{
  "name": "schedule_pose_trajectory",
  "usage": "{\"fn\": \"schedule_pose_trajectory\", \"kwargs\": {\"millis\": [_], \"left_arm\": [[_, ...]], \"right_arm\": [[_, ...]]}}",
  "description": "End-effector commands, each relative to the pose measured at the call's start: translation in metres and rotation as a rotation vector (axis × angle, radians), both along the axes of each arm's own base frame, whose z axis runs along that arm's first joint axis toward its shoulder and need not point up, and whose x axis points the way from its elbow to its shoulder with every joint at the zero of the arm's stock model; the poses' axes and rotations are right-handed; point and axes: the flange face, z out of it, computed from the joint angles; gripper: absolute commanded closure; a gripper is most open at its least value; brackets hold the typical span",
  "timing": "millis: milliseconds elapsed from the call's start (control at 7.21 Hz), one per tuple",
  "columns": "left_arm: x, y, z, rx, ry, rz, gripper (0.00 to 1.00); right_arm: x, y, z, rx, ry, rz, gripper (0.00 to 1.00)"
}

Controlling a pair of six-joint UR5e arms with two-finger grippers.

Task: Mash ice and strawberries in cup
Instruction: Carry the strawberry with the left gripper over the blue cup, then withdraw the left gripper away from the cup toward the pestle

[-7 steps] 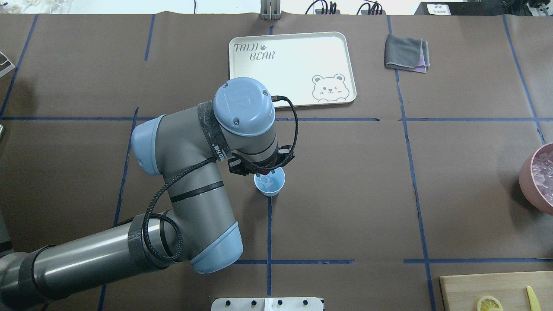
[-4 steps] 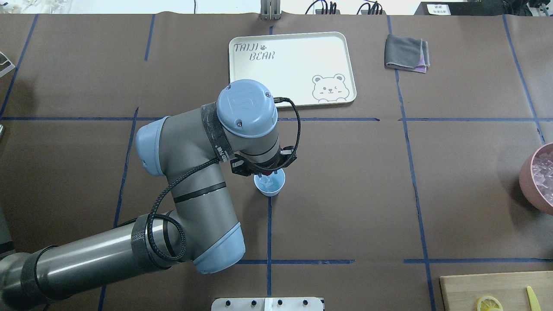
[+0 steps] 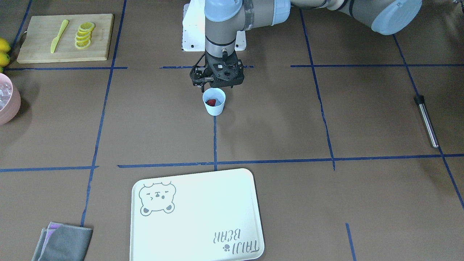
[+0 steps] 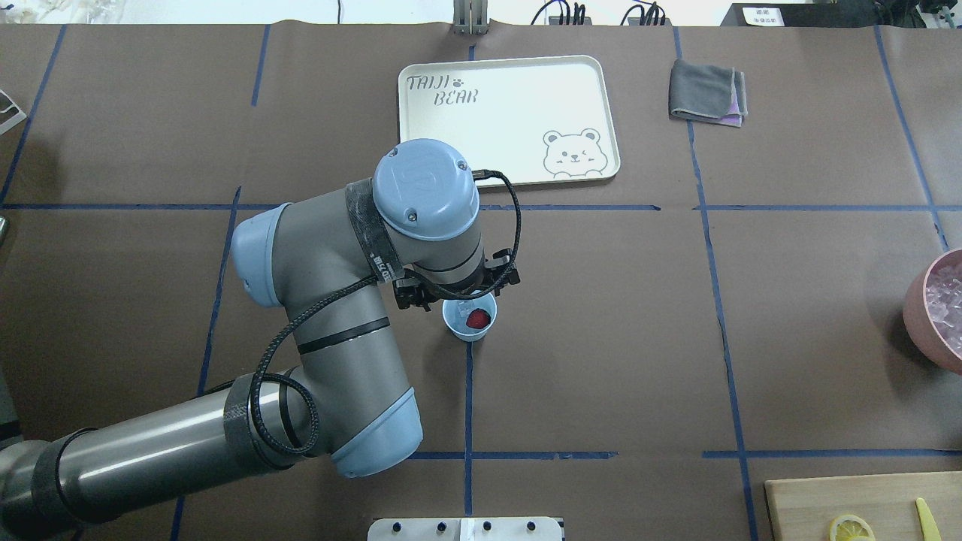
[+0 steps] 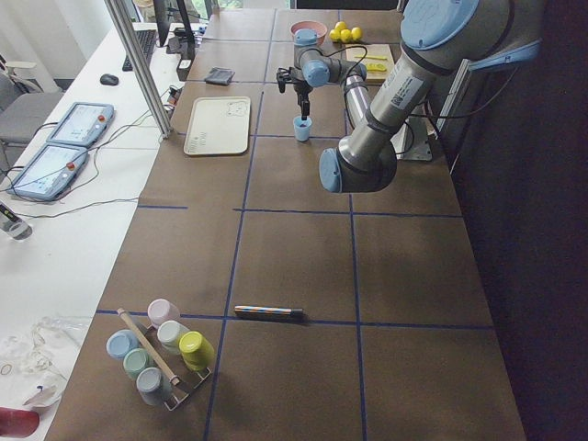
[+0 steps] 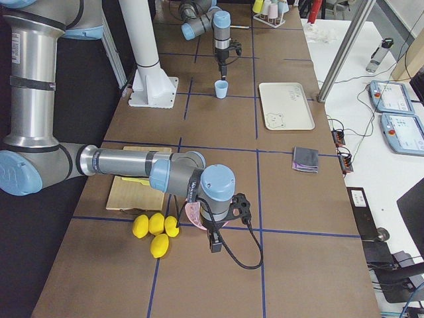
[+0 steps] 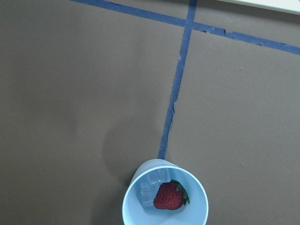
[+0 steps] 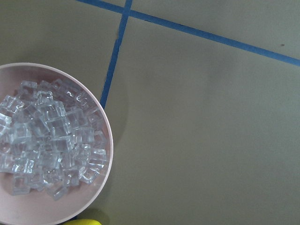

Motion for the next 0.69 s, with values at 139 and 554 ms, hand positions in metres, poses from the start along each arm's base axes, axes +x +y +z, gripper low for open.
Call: {"fn": "schedule_pose_trajectory", "kwargs": {"millis": [139, 554], "left_arm": [[-0.072, -0.007, 0.078, 0.099, -0.054, 0.060, 0.01], [-0.196, -0.086, 0.186, 0.134, -0.144, 0.171, 0.01]], "right_arm": [[0.000, 0.000, 0.001, -0.002, 0.000, 0.000, 0.00], [0.000, 0.001, 0.002, -0.004, 0.001, -0.001, 0.00]]}}
